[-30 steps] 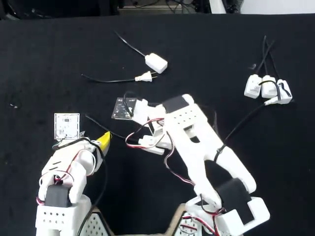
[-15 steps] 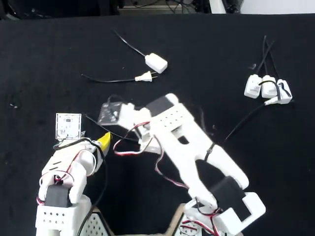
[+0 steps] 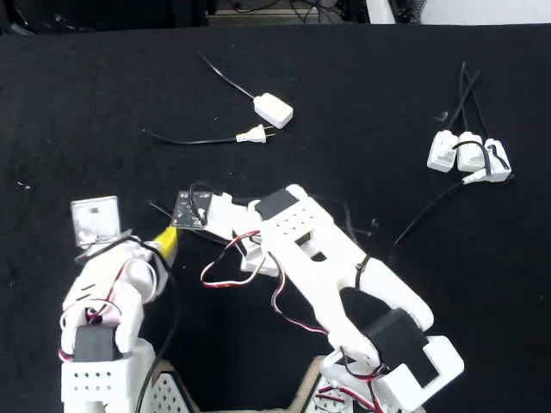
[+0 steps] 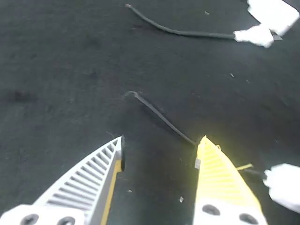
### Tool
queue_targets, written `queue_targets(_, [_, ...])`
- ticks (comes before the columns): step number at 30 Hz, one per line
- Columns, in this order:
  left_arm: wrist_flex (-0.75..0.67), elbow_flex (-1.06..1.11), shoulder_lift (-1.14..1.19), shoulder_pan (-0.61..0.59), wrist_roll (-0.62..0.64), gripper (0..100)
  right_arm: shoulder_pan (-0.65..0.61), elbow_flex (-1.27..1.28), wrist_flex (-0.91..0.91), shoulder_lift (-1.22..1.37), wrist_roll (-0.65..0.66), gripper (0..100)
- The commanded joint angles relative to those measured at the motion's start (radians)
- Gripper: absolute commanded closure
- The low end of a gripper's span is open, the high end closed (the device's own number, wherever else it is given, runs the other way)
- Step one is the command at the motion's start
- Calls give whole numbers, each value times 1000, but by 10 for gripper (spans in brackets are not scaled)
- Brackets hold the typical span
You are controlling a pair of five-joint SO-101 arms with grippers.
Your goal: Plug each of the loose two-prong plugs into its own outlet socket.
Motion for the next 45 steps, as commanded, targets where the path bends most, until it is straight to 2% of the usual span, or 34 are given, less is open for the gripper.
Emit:
queue_targets(1, [-26,-21,-11,-59,54,744,57,-18,-48,41,-2,776])
queue_targets(10, [-26,-21,-11,-58,52,744,114,-77,-52,213,32,791])
queue_targets(11, [-26,-21,-11,-58,52,744,115,-84,-52,213,32,821])
queue_targets(14, [-26,-21,-11,-58,52,744,149,-124,-52,203,18,998])
queue_targets(15, [-26,-21,-11,-58,52,744,176,-142,-48,191,-9,965])
queue_targets(17, [-26,-21,-11,-58,52,744,236,-193,-17,150,-81,992])
queue_targets(21, [-26,-21,-11,-54,52,744,376,-308,94,10,-166,987])
queue_targets(27, [-28,-21,-11,-53,52,744,697,-414,55,-82,-368,988])
queue_targets(30, [-28,-21,-11,-53,52,744,806,-440,8,-16,-439,988])
queue_targets(37, [-28,-21,-11,-53,52,744,898,-684,20,302,-454,988])
queue_targets(45, [-28,-19,-11,-53,52,744,911,-1139,190,708,-454,980])
